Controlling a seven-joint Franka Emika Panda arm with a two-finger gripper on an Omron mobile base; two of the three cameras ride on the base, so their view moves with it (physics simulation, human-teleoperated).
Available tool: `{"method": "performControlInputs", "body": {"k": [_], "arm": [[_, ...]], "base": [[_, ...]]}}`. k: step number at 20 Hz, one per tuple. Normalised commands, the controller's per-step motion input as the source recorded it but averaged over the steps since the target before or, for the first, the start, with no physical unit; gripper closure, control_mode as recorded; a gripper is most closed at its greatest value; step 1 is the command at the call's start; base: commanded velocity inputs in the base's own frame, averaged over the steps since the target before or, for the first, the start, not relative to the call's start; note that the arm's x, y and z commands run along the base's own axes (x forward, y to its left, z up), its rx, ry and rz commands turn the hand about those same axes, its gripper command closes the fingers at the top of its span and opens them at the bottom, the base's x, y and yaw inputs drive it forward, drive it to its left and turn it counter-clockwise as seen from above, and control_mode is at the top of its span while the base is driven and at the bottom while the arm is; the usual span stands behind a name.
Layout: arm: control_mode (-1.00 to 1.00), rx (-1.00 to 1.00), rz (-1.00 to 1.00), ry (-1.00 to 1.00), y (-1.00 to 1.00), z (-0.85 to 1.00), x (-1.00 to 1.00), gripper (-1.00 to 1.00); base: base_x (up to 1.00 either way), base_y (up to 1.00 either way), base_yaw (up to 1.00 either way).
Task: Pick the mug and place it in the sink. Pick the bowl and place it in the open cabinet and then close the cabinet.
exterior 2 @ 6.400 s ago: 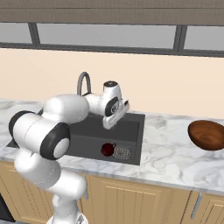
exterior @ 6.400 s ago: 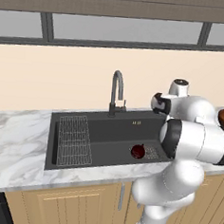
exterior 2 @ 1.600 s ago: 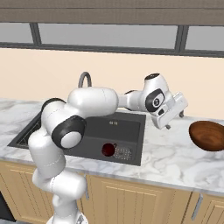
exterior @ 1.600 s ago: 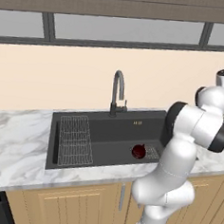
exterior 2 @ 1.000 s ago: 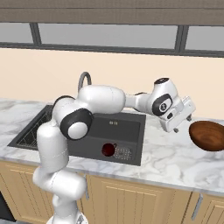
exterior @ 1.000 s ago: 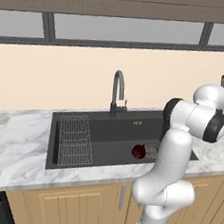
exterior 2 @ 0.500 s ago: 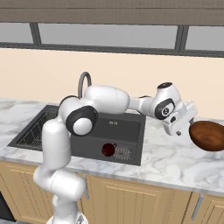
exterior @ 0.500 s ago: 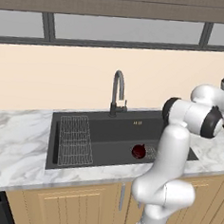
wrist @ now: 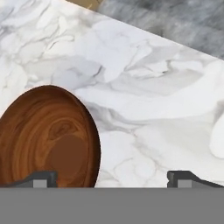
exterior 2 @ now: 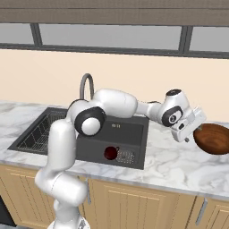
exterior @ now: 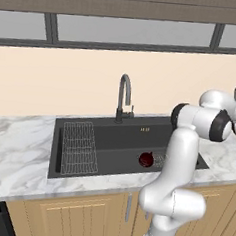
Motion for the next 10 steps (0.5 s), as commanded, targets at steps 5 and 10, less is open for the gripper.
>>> {"method": "performControlInputs", "body": {"k": [5, 10], "arm": [[-1.00, 0.00, 0.00, 0.00, 0.00, -0.22, 0.10, -1.00], [-1.00, 0.00, 0.00, 0.00, -0.03, -0.26, 0.15, -1.00]], "base": [[0.00, 0.00, 0.00], [0.00, 0.00, 0.00]]}}
